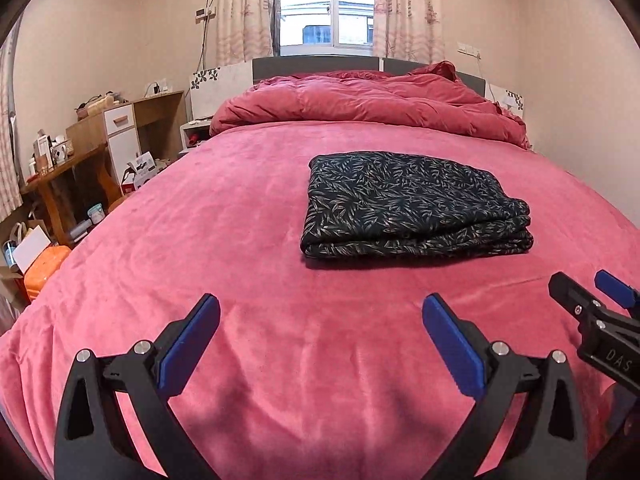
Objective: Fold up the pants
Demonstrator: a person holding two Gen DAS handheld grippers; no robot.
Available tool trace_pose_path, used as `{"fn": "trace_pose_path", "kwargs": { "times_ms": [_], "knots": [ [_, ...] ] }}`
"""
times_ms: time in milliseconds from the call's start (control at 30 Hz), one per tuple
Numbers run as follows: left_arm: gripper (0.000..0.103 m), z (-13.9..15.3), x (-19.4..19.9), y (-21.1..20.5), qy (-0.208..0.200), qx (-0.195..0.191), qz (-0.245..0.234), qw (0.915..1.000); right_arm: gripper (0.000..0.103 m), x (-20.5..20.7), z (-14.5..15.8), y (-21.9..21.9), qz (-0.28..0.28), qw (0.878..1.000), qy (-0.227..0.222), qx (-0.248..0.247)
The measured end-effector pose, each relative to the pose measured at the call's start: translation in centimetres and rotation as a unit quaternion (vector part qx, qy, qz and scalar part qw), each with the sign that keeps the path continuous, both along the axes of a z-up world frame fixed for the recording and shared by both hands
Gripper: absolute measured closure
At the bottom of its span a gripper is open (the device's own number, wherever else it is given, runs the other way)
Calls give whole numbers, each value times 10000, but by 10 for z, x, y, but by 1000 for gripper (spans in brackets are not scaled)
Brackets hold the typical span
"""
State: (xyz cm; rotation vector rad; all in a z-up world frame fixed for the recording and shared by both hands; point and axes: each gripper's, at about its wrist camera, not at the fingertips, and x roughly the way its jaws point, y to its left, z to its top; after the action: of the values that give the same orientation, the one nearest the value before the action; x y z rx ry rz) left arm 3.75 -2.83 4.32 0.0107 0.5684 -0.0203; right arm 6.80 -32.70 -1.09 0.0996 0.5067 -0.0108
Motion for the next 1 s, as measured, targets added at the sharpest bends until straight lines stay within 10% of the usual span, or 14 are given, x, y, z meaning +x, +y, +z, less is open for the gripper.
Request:
{"fn": "trace_pose_path", "kwargs": {
  "times_ms": [1000],
  "knots": [
    [2,-2,3,-3,208,-150,-17,9997,4,-2,0,2,65,9999,111,95]
  ]
}}
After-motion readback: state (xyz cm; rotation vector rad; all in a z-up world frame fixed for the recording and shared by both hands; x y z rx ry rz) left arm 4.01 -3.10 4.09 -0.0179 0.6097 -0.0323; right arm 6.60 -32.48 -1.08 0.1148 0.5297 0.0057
